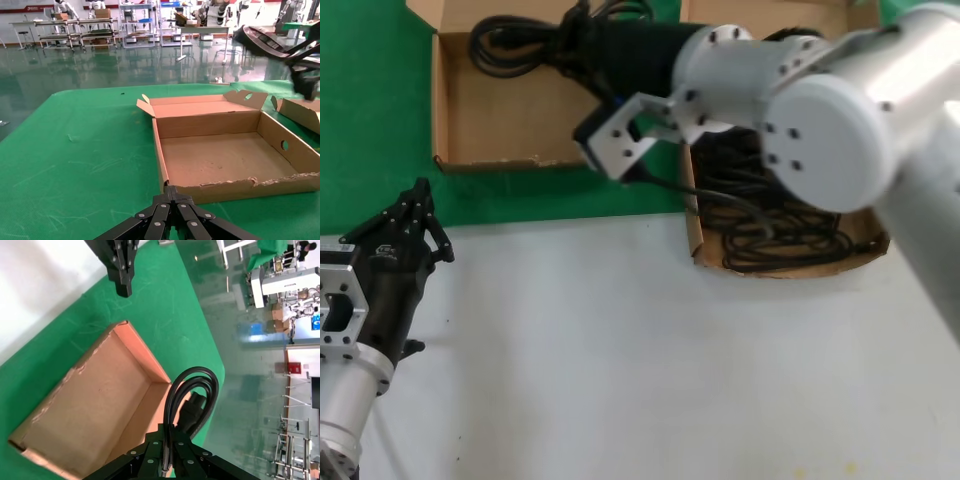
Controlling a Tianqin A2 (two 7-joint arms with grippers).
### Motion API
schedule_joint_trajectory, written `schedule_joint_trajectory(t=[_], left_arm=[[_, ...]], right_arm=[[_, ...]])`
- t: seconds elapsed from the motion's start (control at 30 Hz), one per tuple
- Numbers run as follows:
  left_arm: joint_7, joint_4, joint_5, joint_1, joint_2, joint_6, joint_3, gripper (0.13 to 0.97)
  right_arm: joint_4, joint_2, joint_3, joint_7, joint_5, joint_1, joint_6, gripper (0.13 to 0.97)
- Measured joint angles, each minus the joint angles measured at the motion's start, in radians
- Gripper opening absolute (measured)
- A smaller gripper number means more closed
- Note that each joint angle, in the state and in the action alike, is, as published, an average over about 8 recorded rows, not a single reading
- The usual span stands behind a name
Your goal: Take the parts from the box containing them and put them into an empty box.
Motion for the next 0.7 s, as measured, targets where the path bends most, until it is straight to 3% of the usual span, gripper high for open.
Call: schedule_joint_trajectory(t=[0.33,0.7], left_arm=[[0.000,0.000,0.000,0.000,0.000,0.000,0.000,0.145],[0.000,0.000,0.000,0.000,0.000,0.000,0.000,0.145]], right_arm=[[-0.215,-0.108,-0.019,-0.050,-0.051,0.042,0.112,0.159],[-0.309,-0.137,-0.018,-0.086,-0.038,0.071,0.157,0.216]])
